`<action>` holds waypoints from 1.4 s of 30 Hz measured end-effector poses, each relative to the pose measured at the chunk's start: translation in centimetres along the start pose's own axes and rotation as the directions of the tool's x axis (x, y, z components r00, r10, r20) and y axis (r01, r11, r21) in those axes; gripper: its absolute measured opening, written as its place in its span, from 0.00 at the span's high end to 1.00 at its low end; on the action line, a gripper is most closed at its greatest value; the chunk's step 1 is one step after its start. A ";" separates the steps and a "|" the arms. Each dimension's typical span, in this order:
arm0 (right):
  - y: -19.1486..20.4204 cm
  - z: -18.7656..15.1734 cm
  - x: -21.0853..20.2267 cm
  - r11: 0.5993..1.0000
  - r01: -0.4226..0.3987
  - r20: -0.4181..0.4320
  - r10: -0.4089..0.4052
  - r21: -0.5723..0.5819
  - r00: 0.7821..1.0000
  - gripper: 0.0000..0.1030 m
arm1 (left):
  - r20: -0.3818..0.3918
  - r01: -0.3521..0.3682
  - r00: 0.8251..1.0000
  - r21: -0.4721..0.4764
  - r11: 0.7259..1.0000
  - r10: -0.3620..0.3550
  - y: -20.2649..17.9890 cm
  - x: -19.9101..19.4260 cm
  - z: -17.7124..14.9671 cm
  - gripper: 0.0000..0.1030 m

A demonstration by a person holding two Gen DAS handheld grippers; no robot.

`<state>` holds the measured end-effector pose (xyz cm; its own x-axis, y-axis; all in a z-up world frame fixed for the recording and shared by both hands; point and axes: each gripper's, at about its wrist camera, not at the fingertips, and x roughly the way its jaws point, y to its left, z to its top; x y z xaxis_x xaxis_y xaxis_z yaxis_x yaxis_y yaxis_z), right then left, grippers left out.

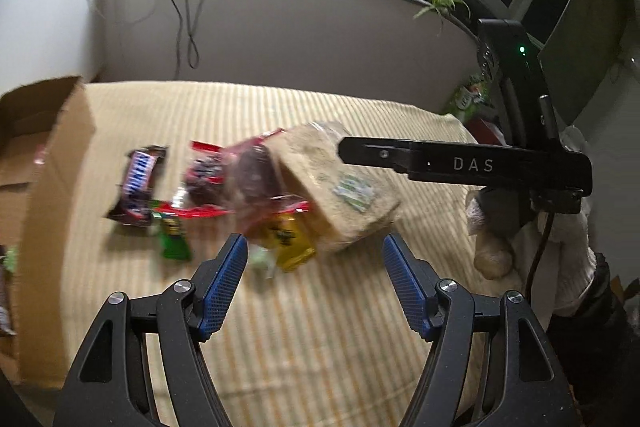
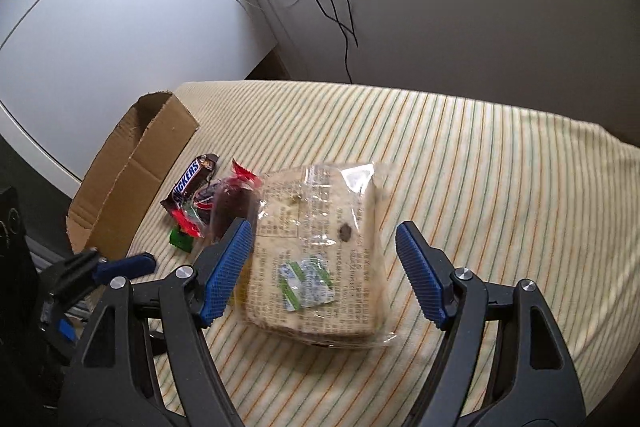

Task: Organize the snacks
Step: 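Move both tools back toward the wafer biscuit bag on the table, then close the left tool on the wafer biscuit bag and lift it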

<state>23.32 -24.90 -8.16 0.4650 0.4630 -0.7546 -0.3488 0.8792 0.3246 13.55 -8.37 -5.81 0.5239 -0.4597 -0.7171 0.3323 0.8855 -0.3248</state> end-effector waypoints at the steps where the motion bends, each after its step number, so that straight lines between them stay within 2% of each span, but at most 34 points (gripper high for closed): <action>1: -0.3 -0.1 0.2 1.000 -0.013 -0.006 0.013 0.005 1.000 0.25 | -0.006 0.005 1.000 -0.004 1.000 -0.005 -0.1 0.3 0.1 0.32; 9: -1.2 -0.3 1.2 0.997 -0.066 -0.034 0.067 0.031 0.997 0.25 | -0.059 0.059 0.996 -0.057 0.997 -0.062 -0.2 3.3 1.0 0.34; 19: -1.1 -0.7 2.1 0.993 -0.113 -0.060 0.115 0.037 0.992 0.25 | -0.084 0.063 0.994 -0.047 0.997 -0.066 -1.1 5.9 2.1 0.36; 20: -1.0 -0.7 2.2 0.993 -0.115 -0.062 0.117 0.036 0.991 0.28 | -0.089 0.061 0.994 -0.042 0.997 -0.065 -1.1 6.1 2.1 0.40; 23: -0.9 -0.8 2.3 0.994 -0.107 -0.064 0.108 0.029 0.992 0.34 | -0.091 0.072 0.993 -0.043 0.996 -0.076 -1.1 6.6 2.3 0.43; 29: -1.1 -1.0 2.0 0.994 -0.097 -0.059 0.099 0.042 0.993 0.49 | -0.082 0.064 0.994 -0.028 0.998 -0.067 -1.5 6.7 2.5 0.45; 42: 0.3 -1.5 -1.2 0.998 -0.066 -0.006 0.066 0.015 0.998 0.52 | -0.014 0.080 0.997 0.006 0.997 -0.080 -2.6 3.6 2.7 0.46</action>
<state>21.42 -25.39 -8.02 0.4359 0.5193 -0.7351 -0.3666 0.8483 0.3820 16.70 -12.47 -5.88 0.4845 -0.5283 -0.6973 0.3782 0.8452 -0.3776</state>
